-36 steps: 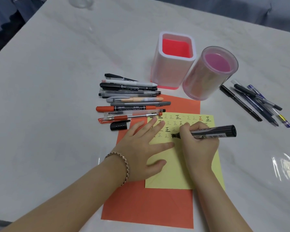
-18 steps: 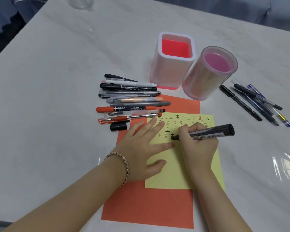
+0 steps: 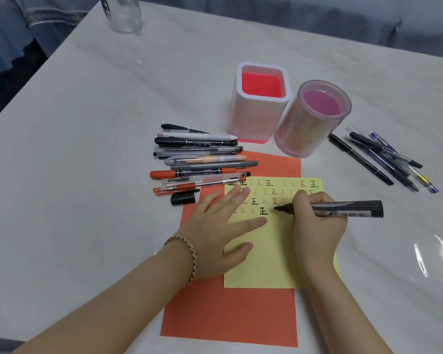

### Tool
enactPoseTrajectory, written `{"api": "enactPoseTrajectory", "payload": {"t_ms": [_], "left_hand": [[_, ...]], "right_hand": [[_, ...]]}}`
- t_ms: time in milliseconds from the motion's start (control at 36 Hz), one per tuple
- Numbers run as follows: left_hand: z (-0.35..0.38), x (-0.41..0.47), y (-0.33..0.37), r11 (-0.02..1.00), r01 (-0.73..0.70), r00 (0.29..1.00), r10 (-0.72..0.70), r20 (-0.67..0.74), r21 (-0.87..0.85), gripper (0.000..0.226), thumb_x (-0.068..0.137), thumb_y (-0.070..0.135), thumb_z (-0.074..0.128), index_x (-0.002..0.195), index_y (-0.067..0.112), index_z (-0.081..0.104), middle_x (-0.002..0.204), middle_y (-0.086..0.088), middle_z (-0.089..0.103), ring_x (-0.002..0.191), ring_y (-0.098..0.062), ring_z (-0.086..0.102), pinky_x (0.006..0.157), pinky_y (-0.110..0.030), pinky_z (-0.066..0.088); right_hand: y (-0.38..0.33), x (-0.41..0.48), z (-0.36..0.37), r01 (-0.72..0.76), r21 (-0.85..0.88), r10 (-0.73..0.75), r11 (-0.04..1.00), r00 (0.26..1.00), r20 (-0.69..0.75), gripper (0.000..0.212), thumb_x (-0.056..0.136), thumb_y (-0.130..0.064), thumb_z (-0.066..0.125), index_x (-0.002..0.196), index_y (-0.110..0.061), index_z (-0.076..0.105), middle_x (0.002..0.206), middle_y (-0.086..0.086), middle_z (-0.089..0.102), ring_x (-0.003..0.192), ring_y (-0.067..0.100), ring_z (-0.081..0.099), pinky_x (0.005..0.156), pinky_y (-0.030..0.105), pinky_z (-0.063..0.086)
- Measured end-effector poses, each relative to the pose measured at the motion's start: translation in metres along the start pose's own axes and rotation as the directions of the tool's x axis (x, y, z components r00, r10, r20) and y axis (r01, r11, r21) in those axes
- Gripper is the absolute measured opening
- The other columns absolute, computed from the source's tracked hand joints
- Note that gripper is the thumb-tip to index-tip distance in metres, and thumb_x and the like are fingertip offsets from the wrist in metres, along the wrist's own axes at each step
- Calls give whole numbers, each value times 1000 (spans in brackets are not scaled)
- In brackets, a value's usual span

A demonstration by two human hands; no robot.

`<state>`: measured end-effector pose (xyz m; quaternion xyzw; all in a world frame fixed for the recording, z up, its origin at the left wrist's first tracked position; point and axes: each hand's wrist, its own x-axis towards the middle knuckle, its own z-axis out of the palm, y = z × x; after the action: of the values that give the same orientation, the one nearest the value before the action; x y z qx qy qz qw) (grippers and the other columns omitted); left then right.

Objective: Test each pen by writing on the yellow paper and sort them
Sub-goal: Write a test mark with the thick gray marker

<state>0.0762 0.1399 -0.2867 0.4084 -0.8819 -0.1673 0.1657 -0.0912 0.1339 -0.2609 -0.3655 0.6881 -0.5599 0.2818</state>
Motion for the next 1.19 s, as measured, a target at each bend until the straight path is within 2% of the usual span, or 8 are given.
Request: {"api": "enactPoseTrajectory", "payload": {"t_ms": [222, 361, 500, 611, 667, 778, 833, 1194], "left_hand": [[-29, -10, -8, 966, 217, 921, -155, -356, 141, 26, 79, 13, 50, 97, 4, 67, 97, -15, 65, 81, -32, 61, 65, -39, 50], [-46, -28, -26, 893, 391, 899, -320, -300, 221, 33, 77, 31, 44, 90, 11, 68, 83, -6, 65, 69, -30, 58, 58, -33, 47], [-46, -32, -31, 883, 377, 920, -321, -226, 278, 30, 55, 10, 86, 79, 5, 69, 73, -10, 62, 60, -31, 57, 51, -34, 49], [-50, -29, -24, 881, 359, 921, -281, -269, 309, 9, 71, 12, 67, 75, 3, 69, 72, -10, 63, 60, -32, 58, 46, -35, 47], [-52, -26, -15, 897, 402, 899, -349, -266, 185, 26, 77, 22, 47, 78, 5, 67, 73, -7, 63, 63, -31, 59, 50, -35, 47], [-58, -16, 18, 815, 467, 810, -550, -203, -343, 14, 89, 16, 54, 92, 29, 58, 82, 18, 58, 68, -2, 53, 62, -10, 38], [-57, -15, 29, 786, 405, 829, -531, -174, -468, 24, 86, 16, 59, 86, 39, 55, 83, 20, 62, 71, -5, 56, 62, -10, 41], [-71, -2, 59, 782, 298, 892, -433, -133, -548, 33, 83, 16, 62, 85, 49, 55, 81, 16, 62, 67, -7, 52, 62, -14, 42]], "right_hand": [[-4, 0, -31, -85, -87, 92, 993, 992, 83, 24, 83, -16, 61, 61, -14, 52, 44, -15, 52, 45, 0, 47, 45, 8, 34], [-12, -2, -44, -129, -105, 140, 986, 986, 95, 22, 82, -17, 66, 67, -11, 52, 60, -2, 55, 46, -3, 49, 45, 6, 35], [-22, -7, -49, -114, -90, 127, 989, 979, 161, 21, 80, -12, 70, 68, -7, 53, 58, -4, 55, 45, -6, 49, 45, 6, 35], [-30, -10, -52, -123, -33, 127, 992, 960, 248, 15, 80, -8, 69, 73, -5, 55, 47, -13, 58, 42, -6, 49, 45, 5, 36], [-31, -11, -54, -112, -9, 110, 994, 957, 269, 13, 82, -16, 69, 74, -11, 61, 57, -7, 65, 48, 0, 53, 53, 12, 42], [-43, -15, -58, -268, 189, 184, 945, 911, 370, 51, 70, -62, 60, 84, -14, 70, 75, 14, 72, 61, 15, 62, 55, 22, 49], [-50, -16, -59, -351, 274, 209, 896, 875, 436, 59, 69, -64, 56, 86, -9, 71, 76, 20, 71, 62, 20, 64, 55, 23, 50], [-66, -21, -67, -328, 316, 124, 891, 843, 524, 43, 74, -36, 42, 69, -11, 77, 62, 23, 67, 54, 21, 58, 55, 21, 50]]}}
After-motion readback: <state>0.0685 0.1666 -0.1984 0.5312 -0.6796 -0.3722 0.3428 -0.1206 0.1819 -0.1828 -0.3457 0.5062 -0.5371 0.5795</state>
